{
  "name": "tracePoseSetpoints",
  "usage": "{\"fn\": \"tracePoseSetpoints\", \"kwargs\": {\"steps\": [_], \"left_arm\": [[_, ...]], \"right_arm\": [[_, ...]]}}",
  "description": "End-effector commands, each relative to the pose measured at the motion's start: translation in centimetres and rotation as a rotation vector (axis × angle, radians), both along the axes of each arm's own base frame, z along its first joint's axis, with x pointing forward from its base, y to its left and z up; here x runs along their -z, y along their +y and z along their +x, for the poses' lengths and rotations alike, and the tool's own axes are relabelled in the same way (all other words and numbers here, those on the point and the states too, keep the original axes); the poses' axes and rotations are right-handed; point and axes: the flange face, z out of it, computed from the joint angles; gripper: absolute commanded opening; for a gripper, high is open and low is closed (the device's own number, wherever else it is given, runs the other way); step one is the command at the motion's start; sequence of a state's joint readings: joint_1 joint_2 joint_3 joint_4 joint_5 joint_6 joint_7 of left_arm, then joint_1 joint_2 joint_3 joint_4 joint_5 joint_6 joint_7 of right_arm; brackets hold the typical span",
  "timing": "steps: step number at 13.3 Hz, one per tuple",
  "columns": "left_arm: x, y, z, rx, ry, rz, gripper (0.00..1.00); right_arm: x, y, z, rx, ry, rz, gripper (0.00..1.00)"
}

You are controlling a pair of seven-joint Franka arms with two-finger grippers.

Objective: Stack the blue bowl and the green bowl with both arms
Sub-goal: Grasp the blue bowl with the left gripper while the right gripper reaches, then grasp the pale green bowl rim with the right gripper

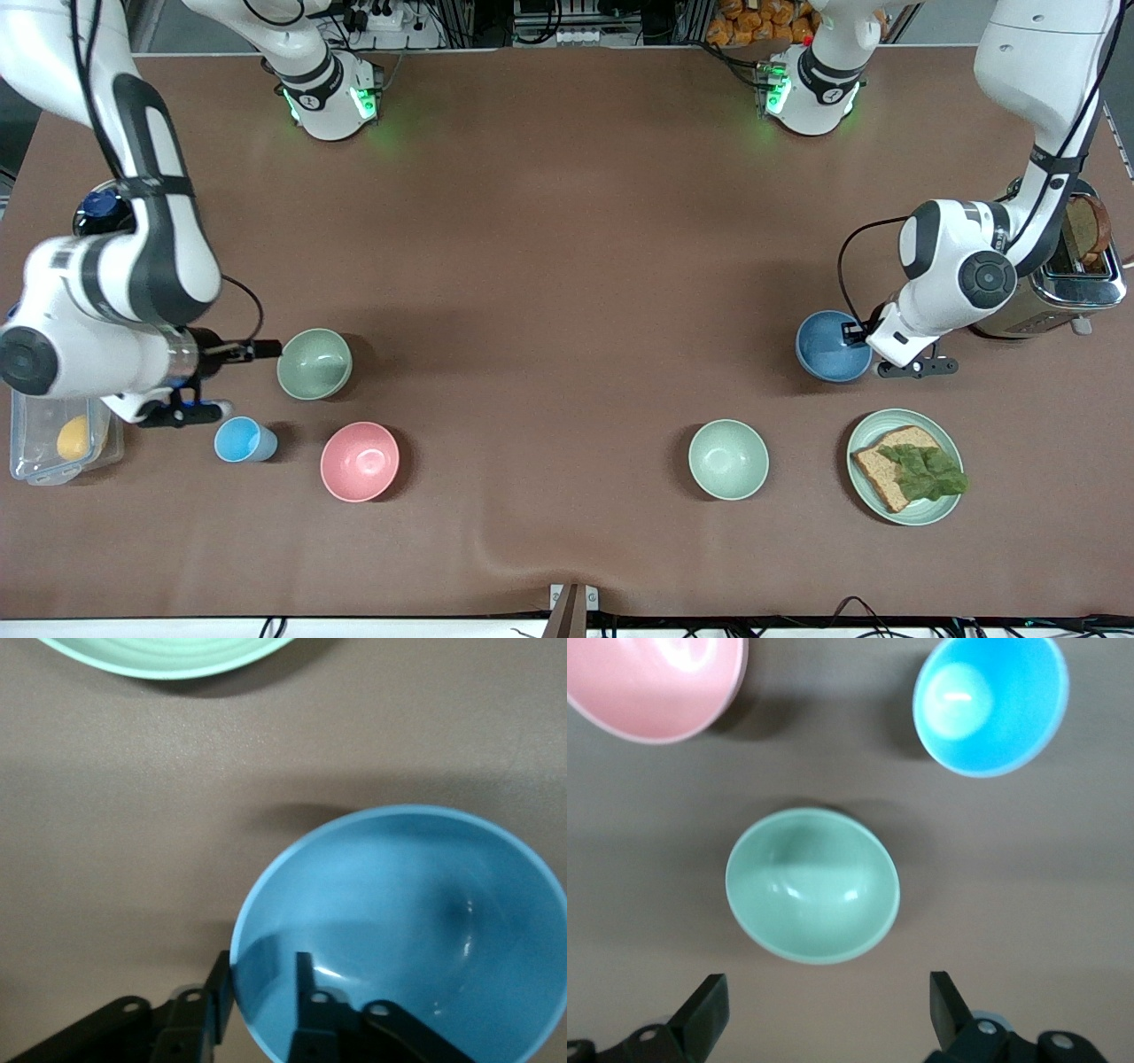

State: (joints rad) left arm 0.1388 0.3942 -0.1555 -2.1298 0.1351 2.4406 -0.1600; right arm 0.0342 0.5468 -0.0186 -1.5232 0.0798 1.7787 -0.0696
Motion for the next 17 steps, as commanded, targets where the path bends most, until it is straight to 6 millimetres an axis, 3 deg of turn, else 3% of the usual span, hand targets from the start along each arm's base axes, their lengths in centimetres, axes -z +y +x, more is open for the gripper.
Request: {"fn": "tracePoseSetpoints", "kwargs": {"steps": [1,5,9,13,15,16,17], "left_arm": [[-0.4,0.8,0.5,-0.023,-0.022,0.016,0.0],[-1.3,0.7,0.9,-0.026,-0.039,0.018,0.0],[-4.1,0.4,2.6,-0.002,-0.094,0.021,0.0],[-6.9,0.2,4.5,0.022,-0.103,0.028,0.0],[-7.6,0.3,4.8,0.026,-0.1,0.029,0.0],[-7.5,0.3,4.8,0.029,-0.098,0.029,0.0],[-7.6,0.4,4.8,0.033,-0.099,0.029,0.0]], "right_arm": [[2.4,0.5,0.9,0.015,0.013,0.019,1.0],[6.4,-0.1,0.5,0.023,0.067,0.014,1.0],[10.1,-0.4,0.4,-0.006,0.066,0.018,1.0],[12.5,-0.4,-0.4,-0.001,0.02,0.011,0.98],[13.3,-0.5,-0.8,0.0,0.012,0.01,0.47],[13.2,-0.6,-0.8,0.002,0.011,0.01,0.28],[13.2,-0.6,-0.8,0.002,0.012,0.01,0.17]]}}
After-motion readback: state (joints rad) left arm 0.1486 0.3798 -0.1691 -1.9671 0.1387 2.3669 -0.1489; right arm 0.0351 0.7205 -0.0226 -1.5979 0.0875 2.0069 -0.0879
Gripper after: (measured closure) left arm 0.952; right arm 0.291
